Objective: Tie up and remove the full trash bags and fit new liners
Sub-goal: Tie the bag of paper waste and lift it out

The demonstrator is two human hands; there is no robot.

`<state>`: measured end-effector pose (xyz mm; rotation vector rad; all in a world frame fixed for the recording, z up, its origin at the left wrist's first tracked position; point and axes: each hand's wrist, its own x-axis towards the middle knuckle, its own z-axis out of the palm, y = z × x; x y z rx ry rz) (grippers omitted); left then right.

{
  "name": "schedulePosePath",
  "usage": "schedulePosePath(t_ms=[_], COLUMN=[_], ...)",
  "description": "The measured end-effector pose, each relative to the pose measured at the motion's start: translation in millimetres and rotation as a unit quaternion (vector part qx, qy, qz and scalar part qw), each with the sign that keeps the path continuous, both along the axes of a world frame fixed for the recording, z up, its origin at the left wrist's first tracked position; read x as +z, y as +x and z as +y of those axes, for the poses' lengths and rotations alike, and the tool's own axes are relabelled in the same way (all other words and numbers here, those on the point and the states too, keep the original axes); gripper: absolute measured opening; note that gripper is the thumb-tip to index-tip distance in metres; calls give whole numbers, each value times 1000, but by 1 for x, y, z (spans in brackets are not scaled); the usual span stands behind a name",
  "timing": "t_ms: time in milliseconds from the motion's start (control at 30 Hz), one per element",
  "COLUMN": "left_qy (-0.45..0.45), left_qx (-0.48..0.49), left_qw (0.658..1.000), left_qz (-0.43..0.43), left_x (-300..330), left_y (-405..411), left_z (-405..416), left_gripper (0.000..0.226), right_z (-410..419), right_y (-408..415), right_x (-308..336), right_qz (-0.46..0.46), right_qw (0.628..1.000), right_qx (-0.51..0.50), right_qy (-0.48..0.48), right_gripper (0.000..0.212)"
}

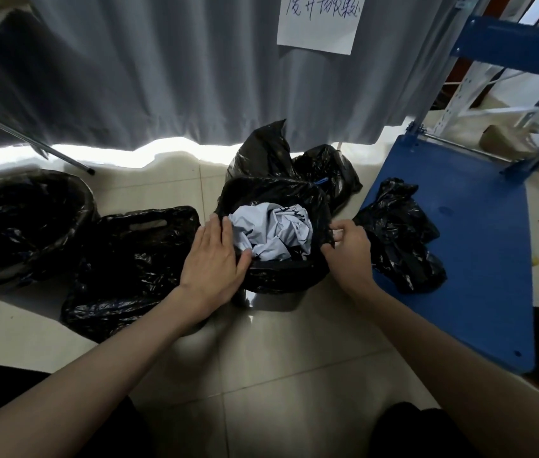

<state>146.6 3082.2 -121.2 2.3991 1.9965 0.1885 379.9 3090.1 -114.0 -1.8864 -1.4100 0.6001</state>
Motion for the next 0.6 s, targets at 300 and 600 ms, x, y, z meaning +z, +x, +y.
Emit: schedulePosePath(t_ms=[300,600], left_qy=[102,102], left_qx=[-206,-226], left_qw=[973,968], left_qz=[-4,-31], left_x=[17,24], left_y=[40,50], left_z=[-5,6], left_gripper=[41,18], right_z=[-5,-7], right_y=[5,6], right_x=[11,18], right_qz=[0,29], right_qw=[995,991], right_qx=[10,85], right_qy=[100,96], right_gripper=[19,23])
